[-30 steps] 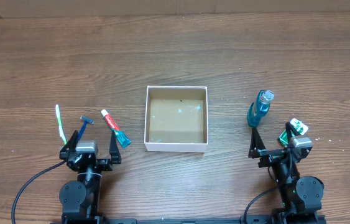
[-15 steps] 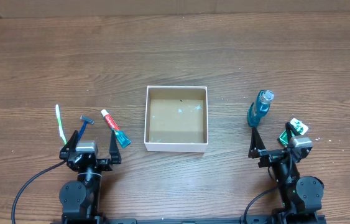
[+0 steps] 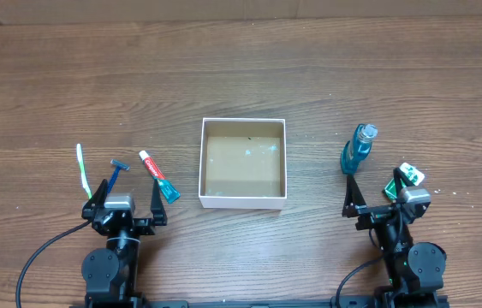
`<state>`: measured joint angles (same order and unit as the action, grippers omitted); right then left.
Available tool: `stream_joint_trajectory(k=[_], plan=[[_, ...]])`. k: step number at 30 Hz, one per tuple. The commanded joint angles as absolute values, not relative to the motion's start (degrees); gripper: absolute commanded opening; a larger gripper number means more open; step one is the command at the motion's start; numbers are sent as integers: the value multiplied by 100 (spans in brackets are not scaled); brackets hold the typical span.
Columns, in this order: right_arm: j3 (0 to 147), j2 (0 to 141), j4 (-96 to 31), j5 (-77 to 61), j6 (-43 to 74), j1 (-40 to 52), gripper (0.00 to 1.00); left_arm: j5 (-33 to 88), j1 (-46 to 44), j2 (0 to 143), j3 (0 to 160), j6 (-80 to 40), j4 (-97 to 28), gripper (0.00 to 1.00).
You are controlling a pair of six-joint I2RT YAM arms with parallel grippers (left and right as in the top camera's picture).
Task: Pack container
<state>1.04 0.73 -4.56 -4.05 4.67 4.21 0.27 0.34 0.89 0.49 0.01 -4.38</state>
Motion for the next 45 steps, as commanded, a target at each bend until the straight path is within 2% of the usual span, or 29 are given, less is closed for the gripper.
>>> stream_joint_trajectory(k=[1, 7, 11, 18, 28, 32, 40, 45], plan=[[47, 16, -445, -349, 462, 423, 100, 67, -3, 27, 27, 71, -438, 100], [47, 16, -425, -360, 475, 423, 100, 121, -3, 25, 27, 67, -432, 100], [49, 19, -449, -353, 1164, 416, 100, 261, -3, 27, 95, -478, -530, 100], [845, 370, -956, -349, 1479, 416, 100, 263, -3, 255, 1518, -532, -1929, 100], [3514, 3441, -1667, -353, 1481, 410, 100, 451, -3, 2620, 4045, -534, -2864, 100], [5214, 5103, -2821, -353, 1396, 410, 100, 449, -3, 3715, 5127, -534, -3802, 100], [8440, 7690, -6055, -307, 676, 410, 100, 454, -3, 4978, 6267, -534, -5168, 100], [8772, 8042, -6230, -132, 727, 405, 100, 725, -3, 5133, 6285, -506, -5203, 100]])
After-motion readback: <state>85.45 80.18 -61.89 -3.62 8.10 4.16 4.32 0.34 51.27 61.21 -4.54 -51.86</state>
